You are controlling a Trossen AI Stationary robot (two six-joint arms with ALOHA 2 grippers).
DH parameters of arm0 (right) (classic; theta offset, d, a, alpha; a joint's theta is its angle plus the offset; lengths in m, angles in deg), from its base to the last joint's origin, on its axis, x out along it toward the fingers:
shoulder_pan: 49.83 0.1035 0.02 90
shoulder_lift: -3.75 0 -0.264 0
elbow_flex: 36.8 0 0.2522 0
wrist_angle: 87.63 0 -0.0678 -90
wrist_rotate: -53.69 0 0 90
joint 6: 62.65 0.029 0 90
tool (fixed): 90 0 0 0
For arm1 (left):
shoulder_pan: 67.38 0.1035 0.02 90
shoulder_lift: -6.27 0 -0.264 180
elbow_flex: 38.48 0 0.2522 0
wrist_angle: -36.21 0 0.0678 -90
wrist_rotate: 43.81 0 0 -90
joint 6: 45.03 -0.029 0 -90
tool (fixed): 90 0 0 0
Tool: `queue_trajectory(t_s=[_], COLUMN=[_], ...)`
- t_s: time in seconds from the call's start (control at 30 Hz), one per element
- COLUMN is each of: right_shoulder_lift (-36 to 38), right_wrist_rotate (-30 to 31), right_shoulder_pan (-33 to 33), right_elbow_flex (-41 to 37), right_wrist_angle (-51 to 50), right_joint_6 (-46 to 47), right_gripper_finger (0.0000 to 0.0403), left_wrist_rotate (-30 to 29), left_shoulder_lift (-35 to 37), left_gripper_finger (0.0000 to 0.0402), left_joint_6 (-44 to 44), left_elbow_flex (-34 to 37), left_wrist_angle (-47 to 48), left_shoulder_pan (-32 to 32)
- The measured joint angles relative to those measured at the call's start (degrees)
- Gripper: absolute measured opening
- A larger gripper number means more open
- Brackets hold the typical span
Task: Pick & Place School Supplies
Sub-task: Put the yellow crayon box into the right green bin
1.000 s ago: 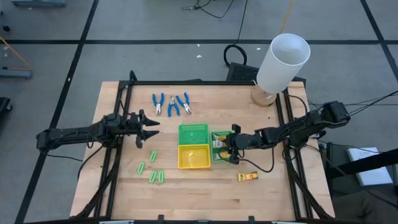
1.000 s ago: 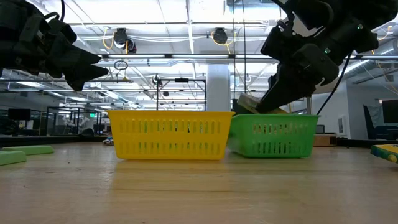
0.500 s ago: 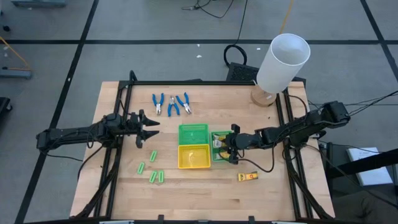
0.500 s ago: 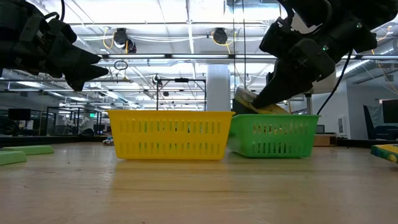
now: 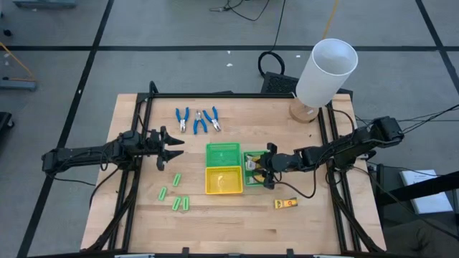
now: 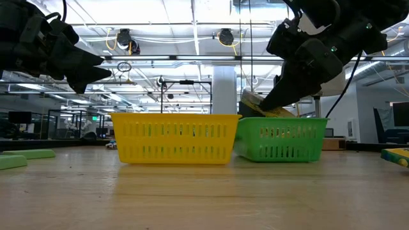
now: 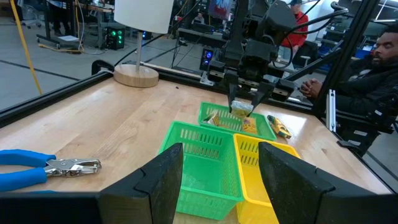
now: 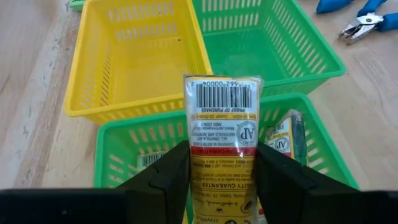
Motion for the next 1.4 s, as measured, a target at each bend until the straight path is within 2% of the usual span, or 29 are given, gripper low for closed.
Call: queue_trajectory(t_s=[0.27, 0.57, 0.67, 0.87, 1.03, 1.2, 1.3, 1.4], right_shoulder_lift=[0.00, 0.12, 0.68, 3.03, 4.69, 4.06, 2.33, 0.46], right_wrist_rotate=[-0.03, -0.28, -2.31, -2.77, 0.92, 1.50, 1.91, 5.69], right_shoulder_pan=[0.00, 0.47, 2.14, 9.70, 18.65, 27.80, 32.96, 37.51], right_elbow_flex=[0.00, 0.00, 0.00, 0.00, 0.00, 0.14, 2.10, 6.71], right_wrist_angle=[0.00, -0.09, 0.08, 0.17, 1.68, 12.69, 15.57, 13.37], right_joint_6=[0.00, -0.79, -2.79, -2.46, 1.59, 5.18, 3.23, 0.66], right_gripper_finger=[0.0186, 0.0184, 0.0185, 0.0198, 0.0214, 0.0240, 0.0247, 0.0247], left_wrist_rotate=[0.00, -0.01, 0.00, -0.01, 0.01, -0.01, -0.01, 0.01], left_shoulder_lift=[0.00, 0.00, 0.00, 0.01, -0.01, 0.01, -0.01, 0.01], left_gripper_finger=[0.0214, 0.0214, 0.0214, 0.0214, 0.0214, 0.0214, 0.0214, 0.0214], left_joint_6=[0.01, 0.00, 0.01, 0.00, 0.01, 0.02, 0.00, 0.02], left_elbow_flex=[0.00, 0.00, 0.00, 0.00, 0.00, 0.00, 0.00, 0.00], left_wrist_angle=[0.00, 0.00, 0.00, 0.00, 0.00, -0.02, 0.01, 0.00], left_shoulder_pan=[0.00, 0.00, 0.00, 0.00, 0.00, 0.00, 0.00, 0.00])
